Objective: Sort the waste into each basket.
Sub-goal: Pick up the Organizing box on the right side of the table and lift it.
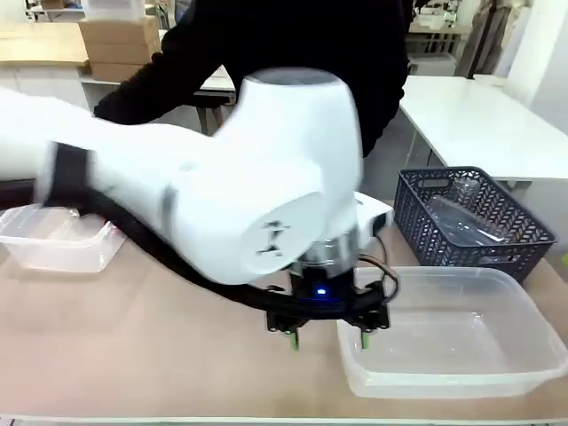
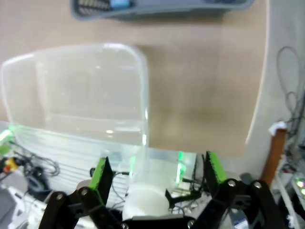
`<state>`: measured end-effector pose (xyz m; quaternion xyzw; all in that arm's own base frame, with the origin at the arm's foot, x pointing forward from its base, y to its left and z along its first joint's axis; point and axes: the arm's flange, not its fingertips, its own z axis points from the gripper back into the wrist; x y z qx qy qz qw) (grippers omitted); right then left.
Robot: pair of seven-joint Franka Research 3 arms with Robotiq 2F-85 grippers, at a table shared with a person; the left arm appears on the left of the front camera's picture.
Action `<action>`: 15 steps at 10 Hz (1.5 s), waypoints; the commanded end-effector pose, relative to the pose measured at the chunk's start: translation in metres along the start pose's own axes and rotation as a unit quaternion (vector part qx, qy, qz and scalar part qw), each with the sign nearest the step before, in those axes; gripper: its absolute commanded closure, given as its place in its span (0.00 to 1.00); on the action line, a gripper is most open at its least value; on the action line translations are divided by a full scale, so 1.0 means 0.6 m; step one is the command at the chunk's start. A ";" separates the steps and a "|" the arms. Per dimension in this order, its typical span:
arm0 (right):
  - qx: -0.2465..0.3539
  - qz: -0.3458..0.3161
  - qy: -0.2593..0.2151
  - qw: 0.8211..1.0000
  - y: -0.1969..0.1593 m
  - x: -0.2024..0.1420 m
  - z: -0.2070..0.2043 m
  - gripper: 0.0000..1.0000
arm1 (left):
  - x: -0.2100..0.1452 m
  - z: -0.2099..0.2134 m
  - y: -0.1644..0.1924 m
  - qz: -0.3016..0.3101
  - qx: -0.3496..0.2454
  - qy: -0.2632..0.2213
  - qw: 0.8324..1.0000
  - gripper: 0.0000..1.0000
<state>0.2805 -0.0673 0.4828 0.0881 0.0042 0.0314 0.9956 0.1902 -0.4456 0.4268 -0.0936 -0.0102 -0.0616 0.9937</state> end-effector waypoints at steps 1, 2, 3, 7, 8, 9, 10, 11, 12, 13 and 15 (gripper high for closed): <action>0.007 0.009 0.023 1.000 0.039 -0.070 -0.303 0.01 | 0.069 0.020 0.010 0.045 0.016 -0.004 0.999 0.00; -0.048 -0.056 0.040 0.996 0.045 -0.079 -0.287 0.01 | 0.000 0.000 0.000 0.000 0.000 0.000 1.000 0.00; 0.002 -0.002 0.020 1.000 -0.005 0.036 -0.041 0.01 | 0.000 0.000 0.000 0.000 0.000 0.000 1.000 0.00; -0.008 -0.009 0.092 0.996 -0.004 0.106 -0.143 0.01 | 0.023 -0.029 -0.030 -0.015 0.010 0.015 1.000 0.00; 0.008 -0.010 0.107 0.994 -0.015 0.107 -0.180 0.01 | 0.033 -0.041 -0.040 -0.025 0.019 0.033 0.999 0.00; 0.014 -0.033 0.124 0.992 -0.025 0.098 -0.208 0.01 | 0.042 -0.049 -0.045 -0.031 0.028 0.031 0.999 0.00; 0.015 -0.052 0.137 0.989 -0.028 0.093 -0.234 0.01 | 0.052 -0.058 -0.049 -0.023 0.030 0.020 0.999 0.00; 0.015 -0.055 0.148 0.987 -0.026 0.089 -0.254 0.01 | 0.061 -0.074 -0.054 -0.009 0.034 0.006 0.999 0.00; 0.016 -0.047 0.146 0.988 -0.020 0.083 -0.262 0.01 | 0.074 -0.095 -0.058 0.010 0.048 -0.002 0.999 0.00; 0.008 -0.049 0.141 0.989 -0.016 0.076 -0.261 0.01 | 0.083 -0.107 -0.055 0.014 0.047 0.008 0.999 0.00; 0.011 -0.041 0.127 0.991 -0.013 0.066 -0.253 0.01 | 0.093 -0.112 -0.042 0.026 0.044 0.012 0.999 0.00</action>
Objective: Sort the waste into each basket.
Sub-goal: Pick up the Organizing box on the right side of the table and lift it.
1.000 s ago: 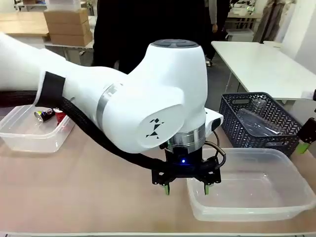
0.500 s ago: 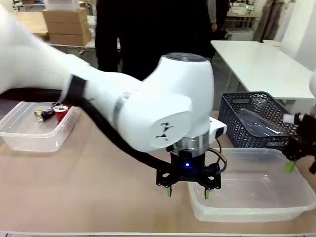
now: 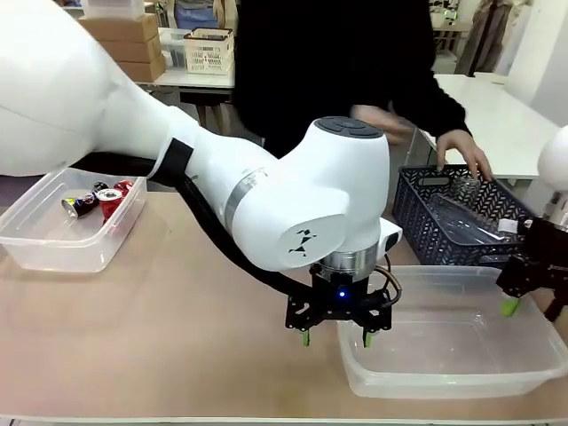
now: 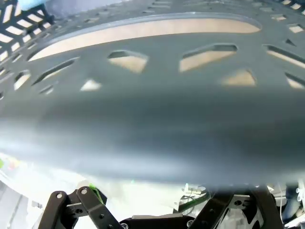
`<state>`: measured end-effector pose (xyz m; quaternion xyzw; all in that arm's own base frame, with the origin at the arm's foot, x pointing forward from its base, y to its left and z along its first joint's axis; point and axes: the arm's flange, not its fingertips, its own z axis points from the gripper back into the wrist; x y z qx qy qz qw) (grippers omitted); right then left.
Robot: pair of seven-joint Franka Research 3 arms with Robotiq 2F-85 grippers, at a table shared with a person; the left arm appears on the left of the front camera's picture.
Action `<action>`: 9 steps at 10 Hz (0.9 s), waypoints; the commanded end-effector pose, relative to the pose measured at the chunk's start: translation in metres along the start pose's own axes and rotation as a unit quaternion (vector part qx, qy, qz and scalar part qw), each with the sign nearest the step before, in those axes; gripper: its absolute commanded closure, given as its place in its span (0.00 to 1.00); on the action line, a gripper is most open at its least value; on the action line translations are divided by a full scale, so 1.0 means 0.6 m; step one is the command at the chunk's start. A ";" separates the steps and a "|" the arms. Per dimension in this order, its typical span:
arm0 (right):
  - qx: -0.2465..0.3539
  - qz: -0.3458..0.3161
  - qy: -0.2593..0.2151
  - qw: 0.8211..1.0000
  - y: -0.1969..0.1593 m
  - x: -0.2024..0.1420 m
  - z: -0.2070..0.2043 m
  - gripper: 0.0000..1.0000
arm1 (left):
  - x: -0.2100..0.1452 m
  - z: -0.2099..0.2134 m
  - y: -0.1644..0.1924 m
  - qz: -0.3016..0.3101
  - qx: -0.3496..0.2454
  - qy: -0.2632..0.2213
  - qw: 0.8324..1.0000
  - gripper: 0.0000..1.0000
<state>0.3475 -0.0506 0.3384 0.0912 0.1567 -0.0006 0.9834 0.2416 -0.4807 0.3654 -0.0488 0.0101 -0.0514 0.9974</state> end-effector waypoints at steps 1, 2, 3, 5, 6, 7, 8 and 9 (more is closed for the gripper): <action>0.000 0.014 -0.022 1.000 0.008 -0.044 -0.025 0.01 | 0.006 0.000 -0.012 0.017 0.004 -0.008 1.000 0.00; -0.010 0.027 -0.025 0.999 0.013 -0.047 -0.025 0.01 | 0.009 -0.005 -0.011 0.012 0.009 -0.010 1.000 0.30; -0.006 0.041 -0.017 0.999 0.015 -0.047 -0.025 0.59 | 0.008 -0.008 -0.011 0.013 0.006 -0.005 1.000 0.58; -0.001 0.042 -0.014 0.999 0.016 -0.049 -0.023 1.00 | 0.009 -0.011 -0.011 0.017 0.010 -0.008 1.000 1.00; 0.001 0.043 -0.011 0.999 0.016 -0.049 -0.023 0.66 | 0.009 -0.011 -0.011 0.018 0.011 -0.007 1.000 1.00; 0.000 0.041 -0.011 0.999 0.016 -0.049 -0.023 1.00 | 0.008 -0.012 -0.011 0.017 0.011 -0.007 1.000 1.00; 0.001 0.040 -0.009 0.999 0.015 -0.049 -0.023 1.00 | 0.008 -0.013 -0.011 0.017 0.012 -0.007 1.000 0.94; 0.000 0.039 -0.007 0.999 0.015 -0.049 -0.022 1.00 | 0.007 -0.013 -0.011 0.016 0.013 -0.006 1.000 1.00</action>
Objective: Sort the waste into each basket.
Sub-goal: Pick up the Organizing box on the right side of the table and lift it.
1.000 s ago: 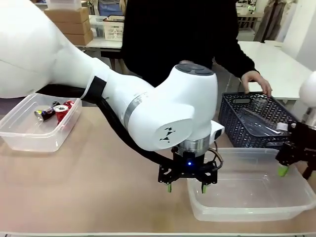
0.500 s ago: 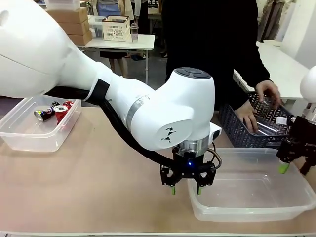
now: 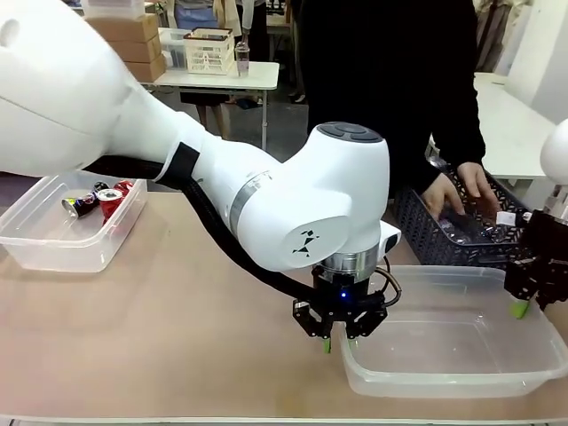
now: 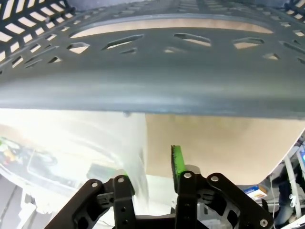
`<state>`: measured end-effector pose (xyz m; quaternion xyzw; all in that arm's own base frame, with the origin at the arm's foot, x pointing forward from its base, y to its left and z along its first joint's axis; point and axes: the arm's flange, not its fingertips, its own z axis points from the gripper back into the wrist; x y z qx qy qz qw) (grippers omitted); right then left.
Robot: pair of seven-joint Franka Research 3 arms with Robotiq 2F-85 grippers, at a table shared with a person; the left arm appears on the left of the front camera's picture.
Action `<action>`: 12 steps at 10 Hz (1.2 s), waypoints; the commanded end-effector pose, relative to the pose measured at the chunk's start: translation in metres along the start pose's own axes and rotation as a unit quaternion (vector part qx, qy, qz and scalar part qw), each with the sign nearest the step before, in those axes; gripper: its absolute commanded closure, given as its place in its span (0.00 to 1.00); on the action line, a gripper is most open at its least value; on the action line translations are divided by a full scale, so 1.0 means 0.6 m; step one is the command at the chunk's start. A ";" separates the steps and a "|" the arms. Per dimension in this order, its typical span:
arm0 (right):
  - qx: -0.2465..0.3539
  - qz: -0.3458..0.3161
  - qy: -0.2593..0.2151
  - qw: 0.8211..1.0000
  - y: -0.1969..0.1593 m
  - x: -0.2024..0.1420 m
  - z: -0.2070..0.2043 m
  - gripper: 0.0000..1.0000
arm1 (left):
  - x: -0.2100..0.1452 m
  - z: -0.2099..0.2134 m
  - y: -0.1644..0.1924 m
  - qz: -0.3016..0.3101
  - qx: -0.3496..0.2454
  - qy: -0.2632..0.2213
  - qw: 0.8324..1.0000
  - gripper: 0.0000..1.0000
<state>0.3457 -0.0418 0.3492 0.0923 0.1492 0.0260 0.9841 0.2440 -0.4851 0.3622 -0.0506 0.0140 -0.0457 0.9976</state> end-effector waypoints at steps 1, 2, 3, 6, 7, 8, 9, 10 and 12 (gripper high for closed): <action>0.003 0.010 -0.002 1.000 -0.001 -0.042 -0.035 1.00 | 0.001 -0.007 -0.005 0.009 0.015 -0.009 1.000 1.00; 0.004 0.010 0.000 1.000 -0.001 -0.042 -0.035 1.00 | 0.000 -0.006 -0.005 0.009 0.015 -0.009 1.000 1.00; 0.007 0.007 0.007 1.000 -0.002 -0.040 -0.034 1.00 | 0.000 -0.006 -0.005 0.008 0.015 -0.009 1.000 1.00; 0.011 0.005 0.020 1.000 -0.004 -0.033 -0.027 1.00 | -0.008 -0.001 -0.002 0.009 0.016 -0.001 1.000 1.00; 0.017 0.001 0.031 0.999 -0.004 -0.031 -0.017 1.00 | -0.020 0.013 0.004 0.009 0.018 0.003 1.000 1.00; 0.021 -0.004 0.053 0.998 0.011 -0.041 0.011 1.00 | -0.042 0.052 0.024 0.012 0.017 0.006 1.000 1.00; 0.018 -0.002 0.060 0.998 0.035 -0.060 0.050 1.00 | -0.061 0.095 0.053 0.023 0.019 0.001 1.000 1.00; 0.018 0.003 0.058 0.998 0.069 -0.081 0.095 1.00 | -0.080 0.138 0.088 0.046 0.017 -0.008 0.999 1.00; 0.026 0.022 0.057 0.998 0.149 -0.082 0.166 1.00 | -0.105 0.223 0.187 0.096 0.009 -0.004 0.995 1.00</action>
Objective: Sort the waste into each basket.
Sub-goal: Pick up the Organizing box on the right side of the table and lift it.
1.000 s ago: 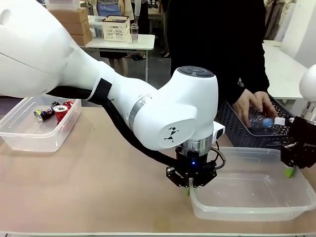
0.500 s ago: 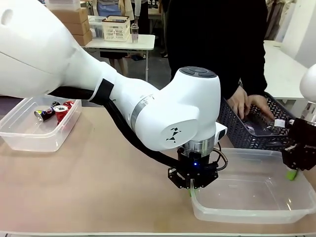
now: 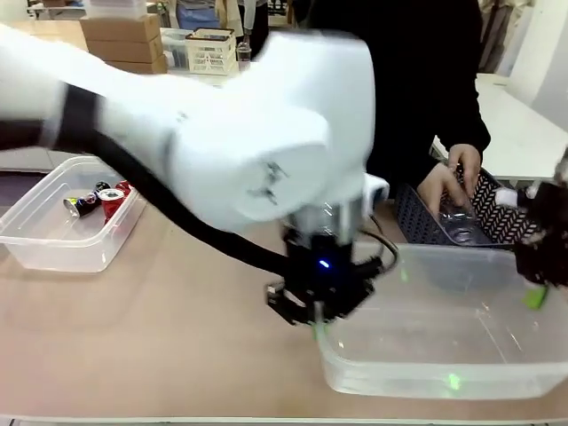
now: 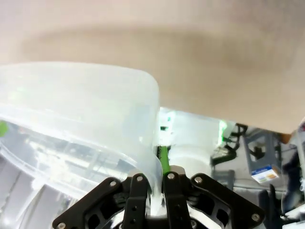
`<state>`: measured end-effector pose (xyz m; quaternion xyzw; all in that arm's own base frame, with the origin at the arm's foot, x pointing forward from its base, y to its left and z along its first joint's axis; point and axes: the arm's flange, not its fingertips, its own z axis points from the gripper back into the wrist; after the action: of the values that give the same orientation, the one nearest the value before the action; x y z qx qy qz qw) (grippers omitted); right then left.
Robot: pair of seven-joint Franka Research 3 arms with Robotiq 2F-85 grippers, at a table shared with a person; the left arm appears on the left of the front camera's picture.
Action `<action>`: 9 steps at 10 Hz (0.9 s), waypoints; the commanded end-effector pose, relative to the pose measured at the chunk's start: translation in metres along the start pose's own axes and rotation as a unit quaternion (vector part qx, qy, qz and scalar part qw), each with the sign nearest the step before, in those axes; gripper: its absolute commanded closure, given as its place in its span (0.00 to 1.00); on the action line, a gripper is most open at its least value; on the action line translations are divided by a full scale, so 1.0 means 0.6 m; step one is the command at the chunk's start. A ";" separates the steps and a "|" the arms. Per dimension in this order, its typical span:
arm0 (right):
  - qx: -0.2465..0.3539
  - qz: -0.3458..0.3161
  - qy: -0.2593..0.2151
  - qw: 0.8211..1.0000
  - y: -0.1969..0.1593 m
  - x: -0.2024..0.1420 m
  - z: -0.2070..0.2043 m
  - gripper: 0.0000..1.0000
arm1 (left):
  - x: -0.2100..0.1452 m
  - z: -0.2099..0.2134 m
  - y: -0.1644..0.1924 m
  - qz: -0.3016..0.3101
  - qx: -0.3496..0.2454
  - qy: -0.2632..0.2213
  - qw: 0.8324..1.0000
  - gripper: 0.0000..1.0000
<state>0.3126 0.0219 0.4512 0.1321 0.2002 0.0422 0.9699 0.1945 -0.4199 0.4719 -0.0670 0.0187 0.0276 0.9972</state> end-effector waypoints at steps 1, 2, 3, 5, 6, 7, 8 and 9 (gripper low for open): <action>-0.014 0.026 0.001 1.000 0.065 0.023 0.060 1.00 | 0.012 0.077 0.172 0.049 0.009 -0.021 0.999 1.00; -0.017 0.058 0.011 0.998 0.107 0.040 0.070 1.00 | 0.014 0.107 0.228 0.066 0.004 -0.027 0.997 1.00; -0.024 0.066 0.022 0.997 0.144 0.059 0.074 1.00 | 0.019 0.137 0.278 0.066 0.001 -0.033 0.997 1.00; -0.007 0.069 0.011 0.998 0.194 0.091 0.076 1.00 | 0.052 0.177 0.354 0.042 0.013 -0.047 0.998 1.00; 0.012 0.068 0.004 0.998 0.198 0.096 0.074 1.00 | 0.079 0.175 0.367 0.033 0.015 -0.034 0.999 1.00; 0.014 0.062 0.005 0.998 0.188 0.100 0.067 1.00 | 0.015 0.166 0.275 0.041 -0.042 -0.039 0.998 1.00; 0.045 0.082 0.012 0.996 0.284 0.087 0.055 1.00 | 0.015 0.166 0.275 0.041 -0.042 -0.039 0.998 1.00; 0.045 0.082 0.012 0.996 0.284 0.087 0.055 1.00 | 0.015 0.166 0.275 0.041 -0.042 -0.039 0.998 1.00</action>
<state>0.3734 0.1840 0.5031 0.1919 0.2017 0.1089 0.9543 0.1988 -0.2496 0.5427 -0.1015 -0.0152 0.0537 0.9933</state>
